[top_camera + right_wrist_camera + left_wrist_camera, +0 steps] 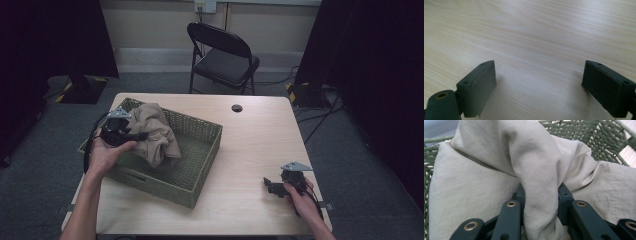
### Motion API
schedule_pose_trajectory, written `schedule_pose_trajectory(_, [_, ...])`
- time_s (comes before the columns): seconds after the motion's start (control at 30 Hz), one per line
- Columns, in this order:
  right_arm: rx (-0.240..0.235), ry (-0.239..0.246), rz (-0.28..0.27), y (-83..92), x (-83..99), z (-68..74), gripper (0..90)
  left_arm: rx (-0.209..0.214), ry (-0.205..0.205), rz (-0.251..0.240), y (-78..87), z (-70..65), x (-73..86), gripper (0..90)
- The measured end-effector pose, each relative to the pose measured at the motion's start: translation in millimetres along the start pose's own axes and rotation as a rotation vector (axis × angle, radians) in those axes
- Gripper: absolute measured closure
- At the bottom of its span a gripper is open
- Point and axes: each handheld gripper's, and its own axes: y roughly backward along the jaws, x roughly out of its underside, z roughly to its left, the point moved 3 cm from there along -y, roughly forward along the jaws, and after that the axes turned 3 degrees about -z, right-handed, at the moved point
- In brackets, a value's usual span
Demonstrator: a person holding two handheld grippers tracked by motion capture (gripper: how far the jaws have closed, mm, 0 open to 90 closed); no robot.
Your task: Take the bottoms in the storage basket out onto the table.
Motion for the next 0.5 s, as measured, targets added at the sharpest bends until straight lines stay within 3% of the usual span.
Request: schedule_pose_trajectory(0.5, [0.0, 0.0, 0.0, 0.0, 0.0, 0.1, 11.0, 0.004, 0.028, -0.107, 15.6, -0.7, -4.6, 71.3])
